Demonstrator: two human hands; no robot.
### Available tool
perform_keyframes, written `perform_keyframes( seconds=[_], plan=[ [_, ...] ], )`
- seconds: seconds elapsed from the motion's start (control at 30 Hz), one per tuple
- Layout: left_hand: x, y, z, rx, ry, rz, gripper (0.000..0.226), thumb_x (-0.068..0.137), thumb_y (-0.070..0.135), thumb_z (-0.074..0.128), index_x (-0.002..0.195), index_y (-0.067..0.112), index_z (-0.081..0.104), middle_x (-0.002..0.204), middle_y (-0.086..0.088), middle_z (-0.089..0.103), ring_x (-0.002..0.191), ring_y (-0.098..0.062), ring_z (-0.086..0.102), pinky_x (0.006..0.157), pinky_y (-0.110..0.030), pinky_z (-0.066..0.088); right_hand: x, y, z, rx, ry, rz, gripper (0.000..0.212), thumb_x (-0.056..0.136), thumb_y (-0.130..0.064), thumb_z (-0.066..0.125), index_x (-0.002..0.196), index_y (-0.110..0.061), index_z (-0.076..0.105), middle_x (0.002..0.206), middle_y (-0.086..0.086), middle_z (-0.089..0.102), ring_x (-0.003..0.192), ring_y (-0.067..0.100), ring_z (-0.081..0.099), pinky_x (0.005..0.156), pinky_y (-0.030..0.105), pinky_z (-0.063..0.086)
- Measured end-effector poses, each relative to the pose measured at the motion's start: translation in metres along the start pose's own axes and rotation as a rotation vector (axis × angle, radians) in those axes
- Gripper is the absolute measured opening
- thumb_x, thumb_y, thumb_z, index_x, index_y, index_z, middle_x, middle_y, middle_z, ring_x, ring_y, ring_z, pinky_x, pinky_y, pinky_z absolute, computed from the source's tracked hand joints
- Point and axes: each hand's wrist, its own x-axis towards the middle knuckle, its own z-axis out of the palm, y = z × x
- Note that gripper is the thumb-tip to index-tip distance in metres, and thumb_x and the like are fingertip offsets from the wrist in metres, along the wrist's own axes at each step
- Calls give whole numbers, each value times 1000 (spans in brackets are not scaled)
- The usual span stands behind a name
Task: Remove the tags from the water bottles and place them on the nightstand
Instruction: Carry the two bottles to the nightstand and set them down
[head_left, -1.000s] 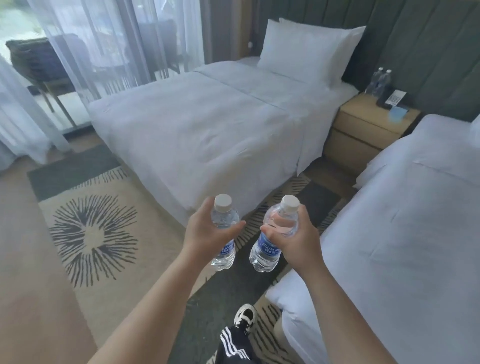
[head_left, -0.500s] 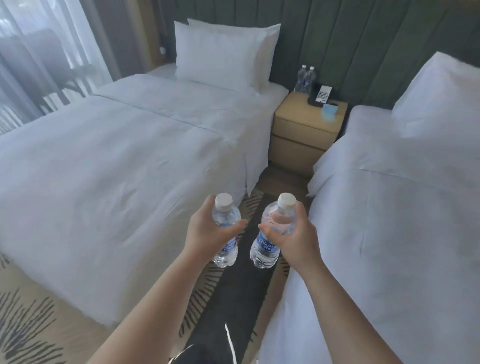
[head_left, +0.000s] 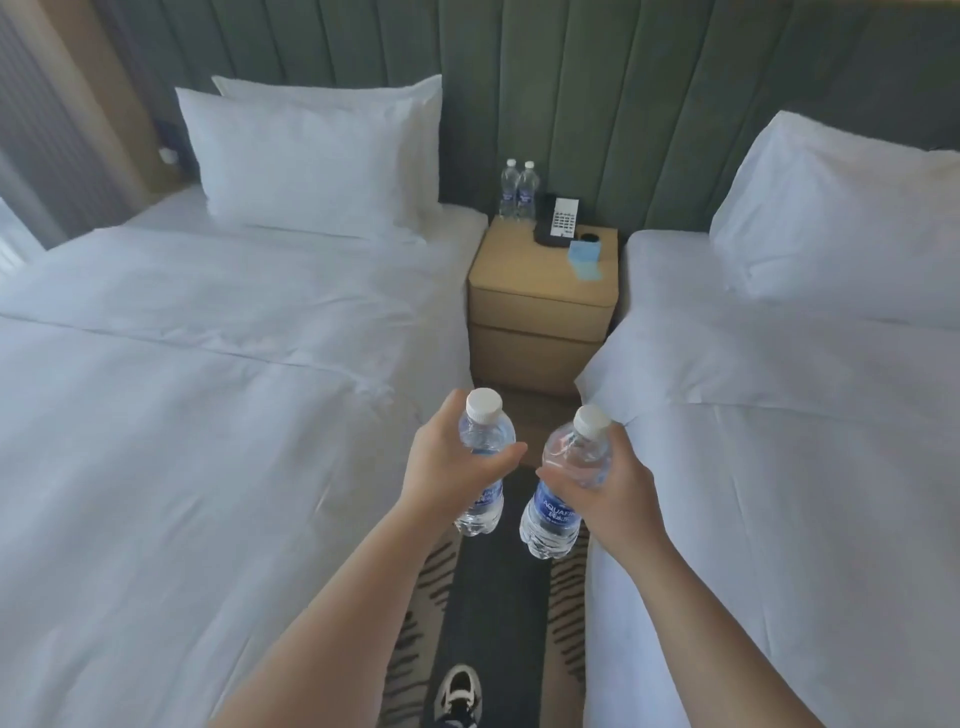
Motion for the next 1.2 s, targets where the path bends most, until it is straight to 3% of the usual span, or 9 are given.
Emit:
perform_keyframes(
  seconds=[0.13, 0.23, 0.4, 0.53, 0.8, 0.93, 1.07, 1.2],
  plan=[
    [98, 1, 16, -14, -31, 36, 43, 62, 47, 79, 90, 51, 46, 89, 34, 59, 84, 10, 58, 62, -14, 41, 87, 0, 3, 31, 58, 58, 66, 72, -38, 79, 125, -26, 43, 123, -1, 59, 108, 18, 60, 86, 35, 55],
    [160, 1, 33, -24, -58, 34, 44, 64, 44, 81, 95, 44, 49, 84, 23, 62, 83, 4, 61, 65, -16, 44, 142, 9, 0, 19, 96, 73, 67, 71, -40, 79, 125, -26, 42, 122, -3, 58, 106, 16, 59, 84, 32, 55],
    [255, -4, 77, -48, -109, 15, 50, 64, 45, 80, 104, 36, 52, 90, 18, 63, 86, -5, 64, 72, -24, 53, 239, 38, -7, 35, 128, 89, 61, 68, -45, 79, 115, -36, 41, 108, -12, 58, 96, 11, 60, 70, 15, 49],
    [335, -9, 126, -66, -117, 3, 53, 59, 52, 77, 103, 35, 54, 90, 16, 65, 86, -6, 65, 75, -32, 57, 331, 67, -15, 48, 131, 93, 62, 66, -46, 80, 112, -42, 39, 103, -18, 57, 89, 5, 60, 65, 10, 45],
    [494, 12, 213, -41, -112, -3, 44, 62, 45, 79, 97, 34, 54, 85, 20, 64, 83, -1, 62, 74, -32, 56, 512, 103, -58, 35, 136, 51, 67, 66, -44, 81, 121, -31, 43, 102, -21, 56, 88, 5, 57, 68, 13, 47],
    [556, 22, 239, -40, -122, -5, 44, 65, 38, 81, 99, 33, 54, 87, 19, 66, 83, -2, 63, 74, -29, 56, 580, 112, -73, 33, 159, 39, 61, 66, -43, 82, 111, -39, 41, 95, -31, 54, 82, -13, 57, 62, 1, 41],
    [614, 24, 263, -29, -143, 4, 46, 67, 34, 84, 102, 30, 54, 90, 16, 66, 86, 0, 63, 72, -21, 51, 639, 122, -77, 29, 165, 59, 59, 65, -47, 79, 109, -42, 39, 92, -37, 51, 81, -7, 57, 67, 9, 43],
    [677, 14, 284, -34, -179, -5, 47, 67, 34, 84, 103, 28, 55, 90, 15, 67, 84, -1, 64, 72, -24, 53, 701, 137, -70, 36, 177, 91, 58, 63, -50, 78, 107, -44, 40, 91, -37, 53, 82, -10, 57, 67, 11, 44]
  ],
)
